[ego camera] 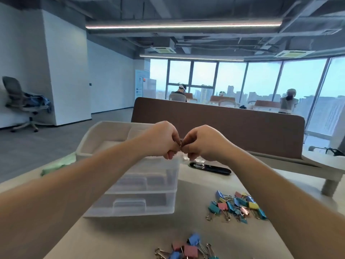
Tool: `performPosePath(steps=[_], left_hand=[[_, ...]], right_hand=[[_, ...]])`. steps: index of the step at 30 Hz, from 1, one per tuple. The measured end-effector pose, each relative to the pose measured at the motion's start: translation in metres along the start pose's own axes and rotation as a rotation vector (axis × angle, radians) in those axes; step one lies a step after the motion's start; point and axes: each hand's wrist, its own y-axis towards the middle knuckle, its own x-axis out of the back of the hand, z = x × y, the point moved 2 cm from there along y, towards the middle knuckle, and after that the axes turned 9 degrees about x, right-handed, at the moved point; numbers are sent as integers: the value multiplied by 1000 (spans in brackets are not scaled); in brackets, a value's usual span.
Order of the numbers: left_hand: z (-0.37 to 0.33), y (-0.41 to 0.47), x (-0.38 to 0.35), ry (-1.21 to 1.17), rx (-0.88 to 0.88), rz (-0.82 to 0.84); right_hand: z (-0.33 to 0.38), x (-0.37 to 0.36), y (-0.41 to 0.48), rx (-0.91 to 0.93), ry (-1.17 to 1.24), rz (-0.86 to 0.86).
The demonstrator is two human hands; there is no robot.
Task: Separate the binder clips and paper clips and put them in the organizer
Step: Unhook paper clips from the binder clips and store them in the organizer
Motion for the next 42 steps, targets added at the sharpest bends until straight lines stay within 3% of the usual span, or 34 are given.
performPosePath(steps=[11,22,25,31,35,42], left_hand=[[47,28,26,-22,158,-56],[51,25,28,-33,135,-58],[53,23,28,-13,102,-106],[40,4,14,-80,44,-190],[5,-15,-23,-79,-24,-123],[-43,-34,-117,-25,-70,149]], right_hand=[[11,-33,72,-8,-105,-16],[15,-37,74,39,-250,74],[16,-32,67,63,-281,31],[12,-17,25,45,-68,-86],[-17,-3,-22,-35,-81,-40],[-87,8,-111,-216,-138,23]])
